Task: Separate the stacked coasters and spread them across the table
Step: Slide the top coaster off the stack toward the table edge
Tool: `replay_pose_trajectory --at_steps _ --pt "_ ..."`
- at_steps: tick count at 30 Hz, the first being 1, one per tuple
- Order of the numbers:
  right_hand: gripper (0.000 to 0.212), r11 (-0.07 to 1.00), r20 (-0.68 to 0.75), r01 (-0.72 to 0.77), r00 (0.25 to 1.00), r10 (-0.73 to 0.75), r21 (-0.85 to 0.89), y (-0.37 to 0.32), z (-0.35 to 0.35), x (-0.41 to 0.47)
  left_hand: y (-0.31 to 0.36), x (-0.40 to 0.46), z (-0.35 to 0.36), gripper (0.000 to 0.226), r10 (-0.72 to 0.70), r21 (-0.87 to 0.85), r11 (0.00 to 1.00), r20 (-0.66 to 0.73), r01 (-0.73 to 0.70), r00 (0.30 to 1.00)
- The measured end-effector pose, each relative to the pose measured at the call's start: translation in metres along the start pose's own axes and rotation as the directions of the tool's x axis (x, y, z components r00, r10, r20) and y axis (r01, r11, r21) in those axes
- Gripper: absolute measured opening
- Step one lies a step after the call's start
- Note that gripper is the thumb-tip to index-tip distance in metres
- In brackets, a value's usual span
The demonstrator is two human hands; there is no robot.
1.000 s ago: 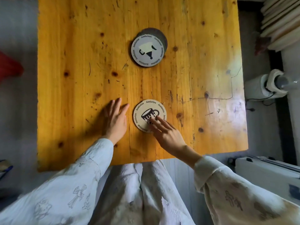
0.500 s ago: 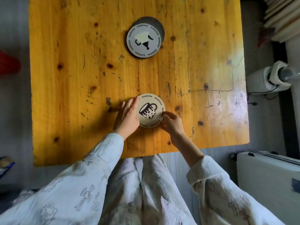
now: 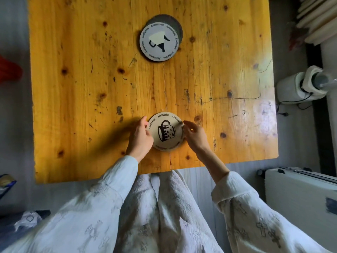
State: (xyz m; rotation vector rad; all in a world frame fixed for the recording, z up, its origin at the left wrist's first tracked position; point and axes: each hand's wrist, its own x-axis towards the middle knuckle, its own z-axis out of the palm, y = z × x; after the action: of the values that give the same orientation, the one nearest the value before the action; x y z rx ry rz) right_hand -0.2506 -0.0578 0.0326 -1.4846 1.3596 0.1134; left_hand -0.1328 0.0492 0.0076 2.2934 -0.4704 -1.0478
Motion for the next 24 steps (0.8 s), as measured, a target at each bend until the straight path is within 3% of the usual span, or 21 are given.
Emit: replay_pose_trajectory --at_steps 4,7,11,15,18,24 --pt "0.034 0.997 0.047 -0.061 0.997 0.063 -0.036 0.013 0.005 -0.016 0.020 0.016 -0.006 0.057 0.056 -0.071 0.996 0.136 -0.046 0.989" --pt "0.029 0.991 0.071 -0.092 0.993 0.099 -0.097 0.020 0.003 -0.021 0.024 0.019 -0.012 0.057 0.072 -0.123 0.991 0.139 -0.054 0.988" --pt "0.033 0.974 -0.017 0.037 0.999 -0.042 -0.225 0.009 -0.003 -0.002 0.007 0.001 -0.015 0.054 -0.031 -0.048 0.998 0.014 0.032 0.999" --pt "0.038 0.909 0.079 0.199 0.980 -0.183 -0.366 -0.011 0.001 0.017 -0.007 -0.018 -0.007 0.048 -0.214 -0.143 0.963 0.107 0.228 0.971" --pt "0.039 0.913 0.125 0.180 0.982 -0.143 -0.367 -0.018 0.004 0.016 -0.006 -0.025 -0.004 0.049 -0.299 -0.249 0.909 0.170 0.335 0.939" --pt "0.037 0.957 0.151 0.055 0.989 -0.012 -0.286 0.000 -0.001 -0.009 -0.003 -0.030 -0.005 0.059 -0.268 -0.280 0.906 0.205 0.319 0.941"
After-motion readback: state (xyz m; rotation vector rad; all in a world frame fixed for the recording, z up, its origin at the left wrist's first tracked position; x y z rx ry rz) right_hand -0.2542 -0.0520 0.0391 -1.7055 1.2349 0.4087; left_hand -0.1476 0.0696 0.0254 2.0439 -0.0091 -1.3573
